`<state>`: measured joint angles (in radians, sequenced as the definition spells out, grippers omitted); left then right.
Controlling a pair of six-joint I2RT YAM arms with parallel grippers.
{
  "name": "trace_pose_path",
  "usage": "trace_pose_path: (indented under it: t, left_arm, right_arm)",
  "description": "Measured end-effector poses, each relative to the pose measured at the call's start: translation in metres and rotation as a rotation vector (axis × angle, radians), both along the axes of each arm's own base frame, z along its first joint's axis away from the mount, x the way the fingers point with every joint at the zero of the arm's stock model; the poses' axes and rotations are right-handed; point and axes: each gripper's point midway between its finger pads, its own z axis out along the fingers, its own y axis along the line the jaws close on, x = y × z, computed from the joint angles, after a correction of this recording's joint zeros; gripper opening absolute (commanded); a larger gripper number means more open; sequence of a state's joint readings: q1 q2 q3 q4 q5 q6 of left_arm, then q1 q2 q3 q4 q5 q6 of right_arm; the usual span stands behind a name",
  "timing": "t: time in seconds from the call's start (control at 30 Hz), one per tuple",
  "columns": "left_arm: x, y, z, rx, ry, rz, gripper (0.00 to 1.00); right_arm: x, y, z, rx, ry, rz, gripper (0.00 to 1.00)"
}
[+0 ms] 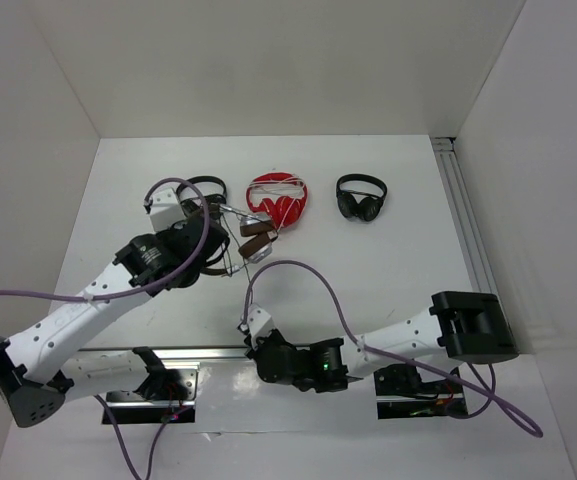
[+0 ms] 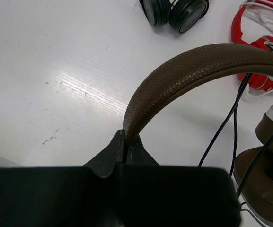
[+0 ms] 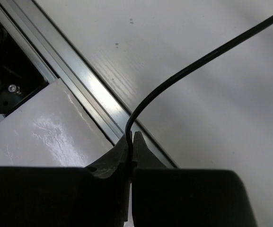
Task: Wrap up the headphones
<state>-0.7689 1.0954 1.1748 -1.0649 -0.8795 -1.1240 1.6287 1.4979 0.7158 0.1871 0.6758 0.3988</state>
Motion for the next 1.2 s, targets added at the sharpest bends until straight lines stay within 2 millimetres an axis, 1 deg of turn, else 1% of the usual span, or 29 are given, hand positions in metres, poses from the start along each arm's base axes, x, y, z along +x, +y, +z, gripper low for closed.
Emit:
trace_pose_path:
  t: [0.1,0.17,0.37,0.43,0.53,0.6,0.67,0.73,0.83,0.97,1.1,1.2]
  left_arm:
    - [0.007,-0.003,-0.011,-0.032,0.045,0.017,0.00]
    - [0.013,-0.007,-0.017,-0.064,0.073,0.014,0.00]
    - [0.029,-0.019,-0.020,-0.213,0.100,-0.026,0.00]
    - [0.035,-0.017,-0.022,-0.245,0.103,-0.023,0.00]
    - [0.041,-0.012,-0.031,-0.275,0.125,-0.004,0.00]
    - [0.044,-0.012,-0.045,-0.309,0.157,-0.014,0.00]
    - [0.042,-0.012,-0.062,-0.336,0.200,-0.022,0.00]
    - [0.039,-0.010,-0.075,-0.339,0.236,-0.022,0.00]
    - [0.038,-0.009,-0.083,-0.325,0.251,-0.030,0.00]
    - [0.038,-0.007,-0.090,-0.310,0.252,-0.035,0.00]
    - [0.028,0.001,-0.108,-0.266,0.287,-0.015,0.00]
    - [0.021,0.008,-0.115,-0.217,0.310,-0.011,0.00]
  right_arm:
    - [-0.001,0.007,0.007,-0.018,-0.015,0.014,0.00]
    - [-0.002,0.013,0.007,-0.029,-0.025,0.025,0.00]
    - [-0.006,0.014,-0.017,-0.118,-0.049,0.059,0.00]
    - [-0.009,0.015,-0.023,-0.139,-0.045,0.082,0.00]
    - [-0.017,0.019,-0.024,-0.147,-0.030,0.141,0.00]
    - [-0.021,0.022,-0.024,-0.149,-0.025,0.177,0.00]
    - [-0.024,0.026,-0.021,-0.147,-0.024,0.193,0.00]
    - [-0.025,0.029,-0.017,-0.142,-0.028,0.200,0.00]
    - [-0.028,0.032,-0.011,-0.132,-0.031,0.213,0.00]
    - [-0.033,0.028,0.001,-0.131,-0.047,0.221,0.00]
    - [-0.032,0.029,0.018,-0.142,-0.079,0.208,0.00]
    - [-0.028,0.027,0.031,-0.172,-0.106,0.202,0.00]
